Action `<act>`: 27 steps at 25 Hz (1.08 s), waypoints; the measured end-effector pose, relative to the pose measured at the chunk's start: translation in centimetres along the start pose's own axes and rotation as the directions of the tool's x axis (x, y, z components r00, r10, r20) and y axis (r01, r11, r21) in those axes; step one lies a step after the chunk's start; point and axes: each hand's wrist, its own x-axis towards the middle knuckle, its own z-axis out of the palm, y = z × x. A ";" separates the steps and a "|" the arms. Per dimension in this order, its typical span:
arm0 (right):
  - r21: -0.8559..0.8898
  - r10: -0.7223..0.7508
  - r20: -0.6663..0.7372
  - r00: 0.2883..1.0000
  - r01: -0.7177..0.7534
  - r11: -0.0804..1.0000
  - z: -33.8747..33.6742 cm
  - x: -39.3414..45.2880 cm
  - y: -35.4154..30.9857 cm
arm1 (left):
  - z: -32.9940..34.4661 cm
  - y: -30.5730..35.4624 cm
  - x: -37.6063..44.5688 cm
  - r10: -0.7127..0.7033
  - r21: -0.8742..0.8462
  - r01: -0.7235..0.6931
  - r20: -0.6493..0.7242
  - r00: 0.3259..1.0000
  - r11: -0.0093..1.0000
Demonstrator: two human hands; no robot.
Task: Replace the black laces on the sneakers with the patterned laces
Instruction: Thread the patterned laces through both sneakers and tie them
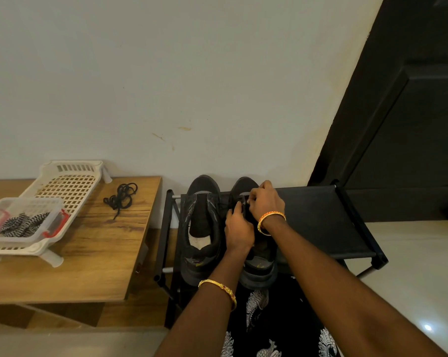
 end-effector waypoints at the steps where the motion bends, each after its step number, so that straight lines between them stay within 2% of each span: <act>1: 0.028 0.023 -0.030 0.999 -0.022 0.999 -0.2 0.0 0.1 | 0.0 0.0 0.0 0.001 0.000 -0.001 -0.001 1.000 1.000; 3: 0.157 0.156 -0.113 0.981 -0.138 0.978 -0.6 0.6 0.6 | -0.1 0.0 -0.1 0.012 0.009 -0.011 -0.009 1.000 1.000; 5: 0.359 0.400 -0.134 0.907 -0.332 0.872 -1.1 1.6 1.6 | -0.1 0.1 -0.1 0.005 0.016 -0.004 -0.020 1.000 1.000; 7: 0.518 0.571 -0.042 0.820 -0.470 0.714 -1.4 2.2 2.7 | -0.1 0.1 -0.1 -0.011 0.017 0.011 -0.020 1.000 1.000; 8: 0.537 0.594 0.012 0.804 -0.507 0.675 -1.5 2.2 3.0 | 0.0 0.1 -0.1 -0.016 0.013 0.016 -0.022 1.000 1.000; 10: 0.471 0.529 0.019 0.849 -0.474 0.744 -1.5 2.0 2.9 | 0.0 0.1 0.0 -0.017 0.015 0.017 -0.030 0.999 1.000; 13: 0.238 0.192 -0.068 0.979 -0.171 0.956 -2.0 1.4 1.1 | 0.1 -0.1 0.1 -0.018 0.027 0.019 -0.025 1.000 0.999; 15: -0.009 -0.010 0.000 1.000 0.010 1.000 -2.0 1.0 -0.3 | 0.0 -0.1 0.0 -0.008 0.016 0.009 -0.026 1.000 1.000; 16: -0.125 -0.047 0.062 0.997 0.054 0.991 -1.6 0.7 -0.8 | -0.1 -0.1 0.0 0.004 0.015 -0.004 -0.032 0.999 1.000; 17: -0.211 -0.054 0.105 0.993 0.075 0.975 -1.1 0.4 -1.0 | 0.0 -0.1 -0.1 0.018 0.022 -0.018 -0.039 0.999 1.000; 19: -0.250 -0.046 0.110 0.993 0.073 0.966 -0.2 -0.3 -1.0 | 0.0 -0.1 -0.2 0.044 0.046 -0.041 -0.057 0.997 0.998; 22: -0.187 -0.051 0.061 0.997 0.062 0.980 0.3 -0.8 -0.4 | 0.0 -0.2 -0.1 0.049 0.049 -0.046 -0.065 0.997 0.998; 27: -0.081 0.001 0.117 0.993 0.008 0.997 0.1 -0.4 -0.3 | 0.0 -0.2 0.0 0.065 0.057 -0.061 -0.072 0.995 0.997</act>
